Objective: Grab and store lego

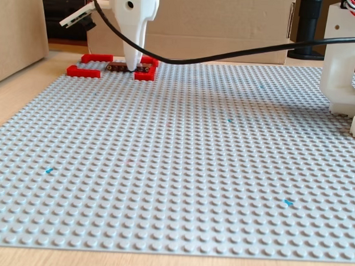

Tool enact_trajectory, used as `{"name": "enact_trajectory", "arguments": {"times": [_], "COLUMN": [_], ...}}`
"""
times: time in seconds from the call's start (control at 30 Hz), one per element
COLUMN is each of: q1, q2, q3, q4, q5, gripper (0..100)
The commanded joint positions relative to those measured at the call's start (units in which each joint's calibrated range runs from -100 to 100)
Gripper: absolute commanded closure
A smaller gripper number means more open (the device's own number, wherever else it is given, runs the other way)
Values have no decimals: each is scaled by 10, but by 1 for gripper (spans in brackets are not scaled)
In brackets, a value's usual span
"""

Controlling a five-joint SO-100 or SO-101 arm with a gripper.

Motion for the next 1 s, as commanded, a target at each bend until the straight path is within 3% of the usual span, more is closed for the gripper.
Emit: {"name": "enact_trajectory", "arguments": {"times": [0.0,0.13,0.33,0.97], "q1": [-4,-4,-37,-170], "q2": [-13,-13,-44,-450], "q3": [-97,-206,-239,194], "q4": [63,176,188,186], "q5": [-8,-35,-42,-153], "gripper": [86,89,99,99]}}
